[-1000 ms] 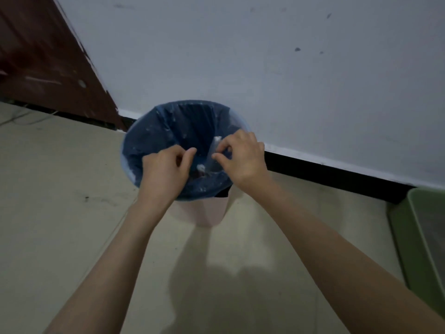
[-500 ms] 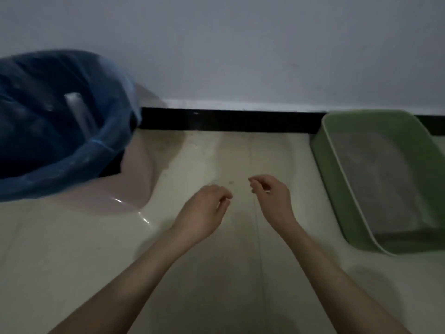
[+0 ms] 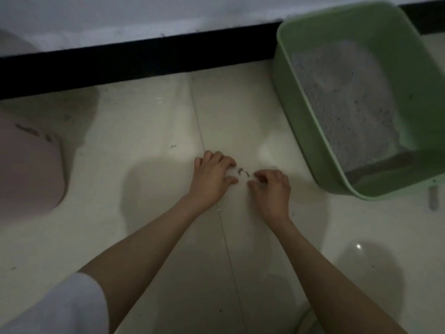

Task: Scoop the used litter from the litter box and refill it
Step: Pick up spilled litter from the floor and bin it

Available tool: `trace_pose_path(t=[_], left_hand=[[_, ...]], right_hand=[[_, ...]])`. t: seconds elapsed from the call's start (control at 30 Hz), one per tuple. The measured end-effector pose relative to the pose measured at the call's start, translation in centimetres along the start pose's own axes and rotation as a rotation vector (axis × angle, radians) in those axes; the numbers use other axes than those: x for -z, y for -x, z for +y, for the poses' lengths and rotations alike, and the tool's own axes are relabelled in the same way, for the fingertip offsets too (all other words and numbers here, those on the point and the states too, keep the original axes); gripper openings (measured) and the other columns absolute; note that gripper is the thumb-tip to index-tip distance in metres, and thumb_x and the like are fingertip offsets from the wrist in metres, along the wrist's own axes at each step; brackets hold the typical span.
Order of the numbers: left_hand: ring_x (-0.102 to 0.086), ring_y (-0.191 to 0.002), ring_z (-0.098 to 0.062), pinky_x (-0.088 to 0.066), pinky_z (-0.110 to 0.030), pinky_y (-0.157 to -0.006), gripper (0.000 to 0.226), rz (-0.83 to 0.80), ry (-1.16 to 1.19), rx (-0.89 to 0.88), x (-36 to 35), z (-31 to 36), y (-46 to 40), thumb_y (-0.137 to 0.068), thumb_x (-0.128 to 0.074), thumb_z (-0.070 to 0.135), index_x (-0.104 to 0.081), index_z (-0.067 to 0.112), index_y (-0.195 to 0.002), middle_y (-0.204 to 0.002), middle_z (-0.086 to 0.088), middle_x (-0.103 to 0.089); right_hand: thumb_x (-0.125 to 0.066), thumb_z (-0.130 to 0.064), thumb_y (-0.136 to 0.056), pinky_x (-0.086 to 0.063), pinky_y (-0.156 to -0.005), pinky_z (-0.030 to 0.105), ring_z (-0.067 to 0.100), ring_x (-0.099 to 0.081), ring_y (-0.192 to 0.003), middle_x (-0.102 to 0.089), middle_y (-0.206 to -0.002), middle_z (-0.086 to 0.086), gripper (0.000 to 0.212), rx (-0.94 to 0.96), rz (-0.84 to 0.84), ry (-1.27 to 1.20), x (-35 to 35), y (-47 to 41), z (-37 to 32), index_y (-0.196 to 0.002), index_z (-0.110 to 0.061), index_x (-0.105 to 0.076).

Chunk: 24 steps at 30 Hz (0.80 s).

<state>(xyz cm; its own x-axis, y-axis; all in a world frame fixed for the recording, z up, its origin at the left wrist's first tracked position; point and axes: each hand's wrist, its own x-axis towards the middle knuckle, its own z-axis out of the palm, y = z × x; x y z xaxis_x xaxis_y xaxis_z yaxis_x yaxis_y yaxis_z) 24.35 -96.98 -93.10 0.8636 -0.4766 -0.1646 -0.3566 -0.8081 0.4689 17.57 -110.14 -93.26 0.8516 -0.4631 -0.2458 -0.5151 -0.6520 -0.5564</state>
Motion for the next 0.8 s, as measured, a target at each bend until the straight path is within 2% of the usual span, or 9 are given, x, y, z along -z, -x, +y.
trace_pose_path(t=[0.13,0.3,0.43,0.6,0.67,0.73,0.8], left_hand=[[-0.046,-0.102,-0.022,-0.014,-0.028,-0.073,0.030,0.060,0.068,-0.022,-1.1,0.0,-1.3,-0.074,-0.069,0.039,-0.065,0.025,-0.100,-0.098,0.002,-0.058],[-0.049,-0.092,-0.023,-0.012,-0.026,-0.070,0.013,0.088,0.073,-0.076,-1.5,0.0,-1.7,-0.073,-0.068,0.039,-0.071,0.029,-0.080,-0.084,0.004,-0.059],[-0.048,-0.091,-0.024,-0.012,-0.026,-0.071,0.015,0.078,0.056,-0.102,-1.5,0.0,-1.9,-0.076,-0.066,0.036,-0.072,0.022,-0.079,-0.084,0.000,-0.057],[-0.048,-0.095,-0.030,-0.014,-0.029,-0.072,0.020,0.049,0.001,-0.127,-1.4,0.1,-1.7,-0.081,-0.058,0.032,-0.069,0.016,-0.080,-0.087,-0.005,-0.056],[-0.048,-0.096,-0.030,-0.011,-0.027,-0.070,0.020,0.125,0.038,-0.052,-0.9,-0.4,-1.0,-0.082,-0.057,0.032,-0.069,0.016,-0.081,-0.088,-0.005,-0.058],[-0.046,-0.100,-0.028,-0.010,-0.025,-0.069,0.017,0.206,0.109,0.094,-0.2,-1.0,-0.1,-0.083,-0.060,0.030,-0.069,0.016,-0.082,-0.092,-0.005,-0.058],[-0.043,-0.106,-0.025,-0.010,-0.025,-0.069,0.016,0.215,0.160,0.211,0.1,-1.4,0.9,-0.084,-0.061,0.030,-0.069,0.017,-0.085,-0.095,-0.001,-0.055]], right_hand=[[-0.069,-0.019,-0.079,-0.031,-0.090,0.033,0.028,-0.049,-0.104,-0.060,-0.103,0.010,0.017,-0.020,0.051,-0.064,-0.8,-0.2,0.5,-0.095,-0.012,-0.068],[-0.069,-0.022,-0.079,-0.026,-0.083,0.030,0.028,-0.051,-0.102,-0.062,-0.100,0.007,0.014,0.012,0.080,-0.051,-1.3,-0.4,0.9,-0.092,-0.015,-0.070],[-0.069,-0.028,-0.079,-0.022,-0.078,0.027,0.027,-0.051,-0.100,-0.061,-0.100,0.006,0.020,0.031,0.125,-0.020,-1.9,-0.3,0.9,-0.095,-0.017,-0.071],[-0.071,-0.030,-0.075,-0.015,-0.075,0.020,0.025,-0.052,-0.090,-0.059,-0.089,0.005,0.020,0.036,0.216,-0.064,-2.7,-0.2,0.5,-0.092,-0.023,-0.075],[-0.071,-0.032,-0.075,-0.015,-0.076,0.020,0.023,-0.050,-0.091,-0.058,-0.089,0.003,0.021,0.031,0.214,-0.076,-2.8,-0.4,0.4,-0.095,-0.027,-0.075],[-0.071,-0.034,-0.075,-0.013,-0.076,0.020,0.022,-0.049,-0.092,-0.058,-0.089,0.001,0.020,0.018,0.213,-0.073,-2.9,-0.6,0.0,-0.094,-0.030,-0.075],[-0.071,-0.036,-0.074,-0.013,-0.076,0.022,0.022,-0.049,-0.094,-0.059,-0.090,0.001,0.018,0.010,0.215,-0.064,-3.1,-0.8,-0.4,-0.091,-0.031,-0.075]])
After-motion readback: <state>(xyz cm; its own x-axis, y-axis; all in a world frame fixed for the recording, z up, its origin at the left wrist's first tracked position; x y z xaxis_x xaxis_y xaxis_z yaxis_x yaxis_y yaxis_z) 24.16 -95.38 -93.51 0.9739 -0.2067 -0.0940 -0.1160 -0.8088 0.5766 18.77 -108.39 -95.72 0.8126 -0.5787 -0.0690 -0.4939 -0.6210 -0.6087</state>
